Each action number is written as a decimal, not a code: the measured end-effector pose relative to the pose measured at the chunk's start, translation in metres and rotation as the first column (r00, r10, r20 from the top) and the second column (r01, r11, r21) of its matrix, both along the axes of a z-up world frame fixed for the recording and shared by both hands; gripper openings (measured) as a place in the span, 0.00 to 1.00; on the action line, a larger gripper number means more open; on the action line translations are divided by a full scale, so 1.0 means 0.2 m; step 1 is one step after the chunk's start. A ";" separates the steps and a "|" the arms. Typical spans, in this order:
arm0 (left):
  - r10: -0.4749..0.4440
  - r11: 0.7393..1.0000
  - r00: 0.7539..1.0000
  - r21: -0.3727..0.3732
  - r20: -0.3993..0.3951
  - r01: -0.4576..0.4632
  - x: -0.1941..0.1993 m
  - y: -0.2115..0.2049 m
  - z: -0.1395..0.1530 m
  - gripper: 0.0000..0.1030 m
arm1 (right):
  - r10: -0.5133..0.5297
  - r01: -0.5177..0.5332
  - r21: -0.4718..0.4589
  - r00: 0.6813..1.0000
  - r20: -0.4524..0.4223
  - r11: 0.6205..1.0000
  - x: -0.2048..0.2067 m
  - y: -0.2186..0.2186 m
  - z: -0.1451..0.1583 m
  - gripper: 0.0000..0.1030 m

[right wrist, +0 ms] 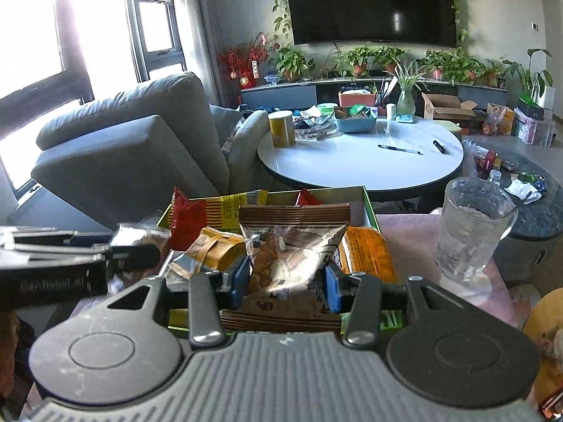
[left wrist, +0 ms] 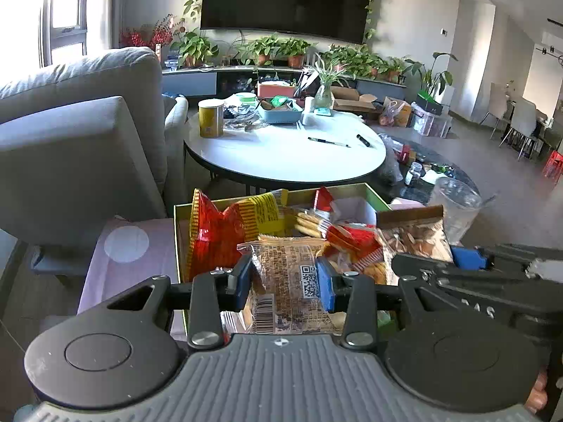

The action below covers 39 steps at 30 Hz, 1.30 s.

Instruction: Organize snacks

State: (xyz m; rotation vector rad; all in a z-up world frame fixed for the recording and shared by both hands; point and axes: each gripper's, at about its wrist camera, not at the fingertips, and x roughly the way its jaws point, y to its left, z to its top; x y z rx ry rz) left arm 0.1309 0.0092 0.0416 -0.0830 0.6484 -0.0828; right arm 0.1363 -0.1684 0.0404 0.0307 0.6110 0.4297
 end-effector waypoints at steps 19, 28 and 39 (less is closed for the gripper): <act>0.053 0.998 0.997 -0.011 -0.058 -0.054 0.15 0.04 -0.12 0.72 | -0.004 0.003 0.054 1.000 0.025 0.999 0.02 -0.04 -0.04 0.83; 0.053 0.998 0.998 -0.014 -0.044 -0.054 0.01 0.04 -0.10 0.85 | 0.011 -0.013 0.061 0.999 0.041 0.998 -0.07 -0.04 0.02 0.83; 0.099 0.994 0.995 0.041 -0.016 -0.099 -0.22 0.03 -0.07 0.86 | 0.041 -0.043 0.040 0.998 0.055 0.998 -0.22 0.00 0.08 0.83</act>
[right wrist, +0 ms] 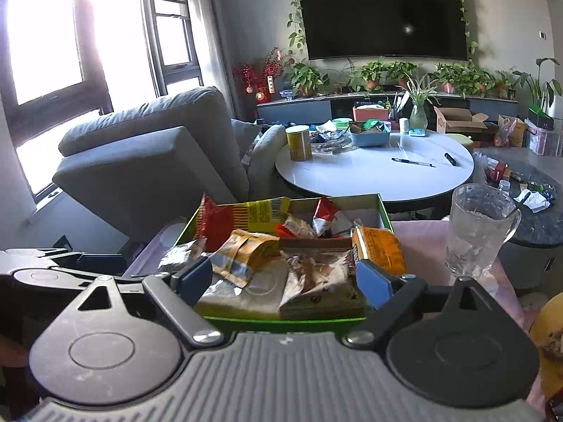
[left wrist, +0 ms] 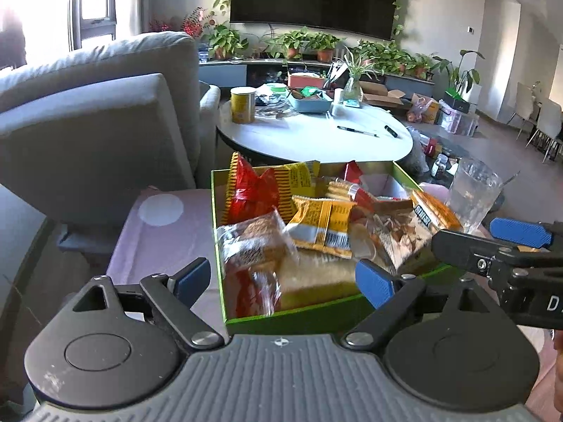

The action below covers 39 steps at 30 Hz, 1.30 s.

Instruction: Organize snacks

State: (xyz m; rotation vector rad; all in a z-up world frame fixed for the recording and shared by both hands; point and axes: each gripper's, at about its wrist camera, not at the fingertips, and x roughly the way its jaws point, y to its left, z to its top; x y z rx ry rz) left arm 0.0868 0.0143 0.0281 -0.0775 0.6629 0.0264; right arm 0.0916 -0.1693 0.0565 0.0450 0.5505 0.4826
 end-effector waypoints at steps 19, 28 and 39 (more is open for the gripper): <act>0.086 0.991 0.996 0.101 0.006 -0.086 -0.34 -0.06 0.03 0.87 | 0.014 -0.013 -0.032 1.000 0.004 0.999 -0.30 -0.04 -0.02 0.83; 0.060 0.996 0.998 0.070 0.006 -0.061 -0.40 -0.10 0.05 0.87 | 0.006 -0.006 -0.027 1.000 -0.003 1.000 -0.37 -0.07 -0.04 0.83; 0.055 0.995 0.998 0.085 0.042 -0.058 -0.43 -0.14 0.07 0.87 | -0.002 0.002 -0.011 1.000 0.002 1.000 -0.37 -0.09 -0.05 0.83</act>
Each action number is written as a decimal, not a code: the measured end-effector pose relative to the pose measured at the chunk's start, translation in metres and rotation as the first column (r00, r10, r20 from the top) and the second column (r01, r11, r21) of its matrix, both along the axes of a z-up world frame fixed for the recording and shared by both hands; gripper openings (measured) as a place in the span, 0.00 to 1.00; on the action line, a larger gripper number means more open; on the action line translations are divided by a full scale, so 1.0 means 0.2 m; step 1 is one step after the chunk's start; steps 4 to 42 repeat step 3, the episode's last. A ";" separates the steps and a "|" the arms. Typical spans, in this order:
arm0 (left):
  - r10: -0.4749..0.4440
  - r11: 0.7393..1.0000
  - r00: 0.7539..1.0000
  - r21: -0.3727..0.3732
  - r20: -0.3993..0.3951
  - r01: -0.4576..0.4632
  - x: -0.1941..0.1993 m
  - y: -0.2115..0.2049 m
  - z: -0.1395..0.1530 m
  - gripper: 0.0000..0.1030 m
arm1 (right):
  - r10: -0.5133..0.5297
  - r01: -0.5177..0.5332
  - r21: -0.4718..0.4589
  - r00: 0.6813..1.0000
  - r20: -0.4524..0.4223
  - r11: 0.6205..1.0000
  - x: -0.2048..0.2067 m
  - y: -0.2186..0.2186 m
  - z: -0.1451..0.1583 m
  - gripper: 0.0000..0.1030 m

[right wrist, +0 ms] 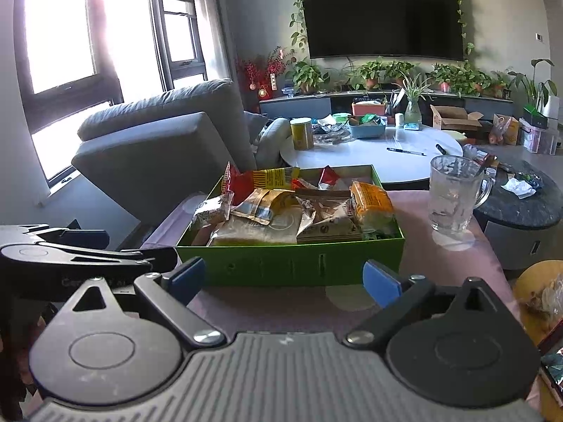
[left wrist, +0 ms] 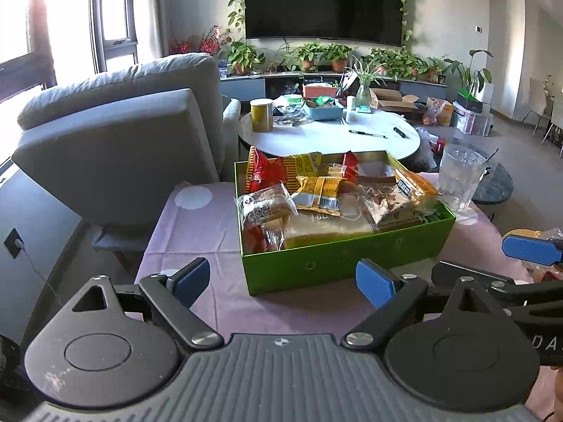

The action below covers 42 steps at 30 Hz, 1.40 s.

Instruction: Organize snacks

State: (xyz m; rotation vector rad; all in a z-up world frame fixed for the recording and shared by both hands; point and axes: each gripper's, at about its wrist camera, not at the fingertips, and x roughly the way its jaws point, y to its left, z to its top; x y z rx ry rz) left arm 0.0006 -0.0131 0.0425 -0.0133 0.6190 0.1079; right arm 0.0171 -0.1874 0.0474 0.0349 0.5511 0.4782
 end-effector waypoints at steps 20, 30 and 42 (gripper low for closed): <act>0.004 1.000 1.000 -0.002 -0.002 -0.004 0.00 0.00 0.00 0.87 | 0.000 0.000 -0.001 1.000 0.000 1.000 0.00 0.00 0.00 0.83; 0.004 1.000 1.000 -0.002 -0.002 -0.004 0.00 0.00 0.00 0.87 | 0.000 0.000 -0.001 1.000 0.000 1.000 0.00 0.00 0.00 0.83; 0.004 1.000 1.000 -0.002 -0.002 -0.004 0.00 0.00 0.00 0.87 | 0.000 0.000 -0.001 1.000 0.000 1.000 0.00 0.00 0.00 0.83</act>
